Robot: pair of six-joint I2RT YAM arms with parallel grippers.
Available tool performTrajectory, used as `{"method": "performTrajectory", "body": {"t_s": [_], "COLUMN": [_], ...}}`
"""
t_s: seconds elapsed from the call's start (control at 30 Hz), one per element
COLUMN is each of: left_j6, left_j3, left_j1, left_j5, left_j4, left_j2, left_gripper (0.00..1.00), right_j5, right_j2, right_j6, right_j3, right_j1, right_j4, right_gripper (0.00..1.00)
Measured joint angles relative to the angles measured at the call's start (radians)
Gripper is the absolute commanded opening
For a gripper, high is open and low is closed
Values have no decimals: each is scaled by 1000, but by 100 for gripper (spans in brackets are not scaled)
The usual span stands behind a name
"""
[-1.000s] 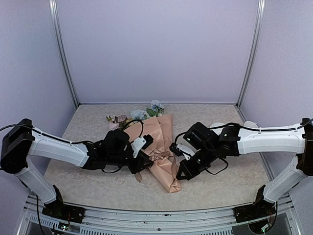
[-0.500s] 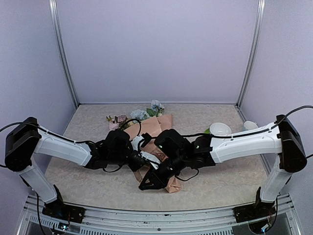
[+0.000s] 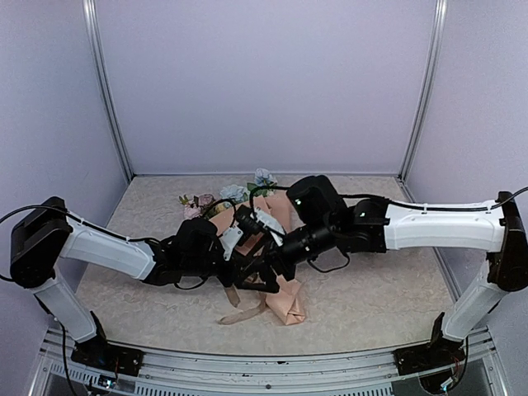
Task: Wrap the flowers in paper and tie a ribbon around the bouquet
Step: Cross the half-tied ribbon over the folded bouquet.
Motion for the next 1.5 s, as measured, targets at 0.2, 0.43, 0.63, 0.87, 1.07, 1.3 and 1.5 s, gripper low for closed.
{"method": "performTrajectory", "body": {"t_s": [0.2,0.43,0.63,0.87,1.07,1.3,1.5], "left_j6": [-21,-47,-68,-76,-76,-74,-74], "left_j3": [-36,-42,-42,-42,-42,-42,-42], "left_j1": [-17,-37,-37,-37,-37,-36,-31], "left_j5": [-11,-29,-35,-35,-34,-21,-7], "left_j4": [59,65,66,66,66,72,74], "left_j2": [-7,-7,-7,-3,2,15,18], "left_gripper": [20,17,15,15,15,15,14], "right_j5": [-42,-2,-66,-136,-169,-195,-213], "right_j2": [-97,-10,76,150,195,216,227], "right_j6": [18,-2,34,86,103,140,175], "right_j3": [-117,-153,-214,-235,-234,-231,-230], "right_j1": [-246,-267,-264,-259,-253,-253,-253], "right_j4": [137,151,195,277,313,359,378], "right_gripper": [98,29,37,33,12,7,39]}}
